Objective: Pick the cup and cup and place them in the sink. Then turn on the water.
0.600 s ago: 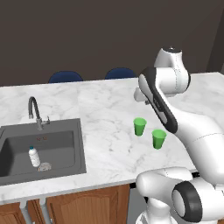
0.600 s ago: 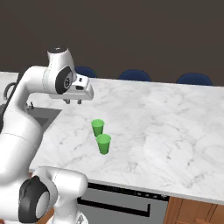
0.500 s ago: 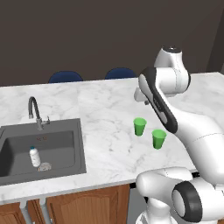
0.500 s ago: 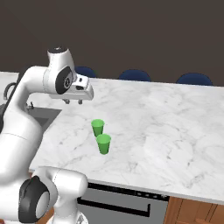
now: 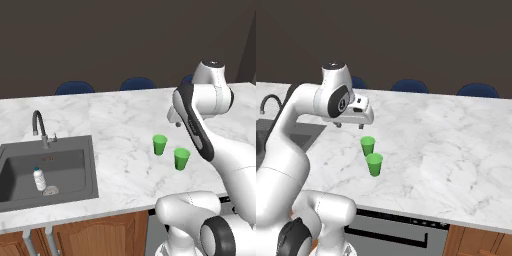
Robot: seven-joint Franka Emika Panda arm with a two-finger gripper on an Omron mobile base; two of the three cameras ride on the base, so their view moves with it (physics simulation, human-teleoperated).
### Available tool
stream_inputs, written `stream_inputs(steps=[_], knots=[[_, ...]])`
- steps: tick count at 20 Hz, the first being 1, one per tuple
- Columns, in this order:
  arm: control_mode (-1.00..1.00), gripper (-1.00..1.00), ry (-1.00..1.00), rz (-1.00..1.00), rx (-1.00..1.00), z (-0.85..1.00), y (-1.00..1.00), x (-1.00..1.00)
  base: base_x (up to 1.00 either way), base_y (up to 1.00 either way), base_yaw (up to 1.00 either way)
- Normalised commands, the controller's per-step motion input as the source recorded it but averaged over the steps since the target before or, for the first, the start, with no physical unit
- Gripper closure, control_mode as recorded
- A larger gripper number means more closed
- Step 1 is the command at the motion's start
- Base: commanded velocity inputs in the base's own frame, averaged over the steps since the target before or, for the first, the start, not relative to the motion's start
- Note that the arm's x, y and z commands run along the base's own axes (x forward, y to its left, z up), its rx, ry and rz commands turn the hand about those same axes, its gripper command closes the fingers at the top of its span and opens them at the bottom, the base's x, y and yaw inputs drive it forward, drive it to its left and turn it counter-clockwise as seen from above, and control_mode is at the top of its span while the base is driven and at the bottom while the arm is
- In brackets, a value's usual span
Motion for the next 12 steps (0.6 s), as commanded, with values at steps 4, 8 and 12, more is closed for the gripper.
stream_inputs(steps=[4,8,12], knots=[[-1.0,-1.0,0.01,0.0,0.0,-0.09,-0.28,-0.05,0.0,0.0,0.0],[-1.0,-1.0,0.01,0.0,0.0,-0.17,-0.27,-0.04,0.0,0.0,0.0],[-1.0,-1.0,0.0,-0.01,0.0,-0.31,-0.25,0.0,0.0,0.0,0.0]])
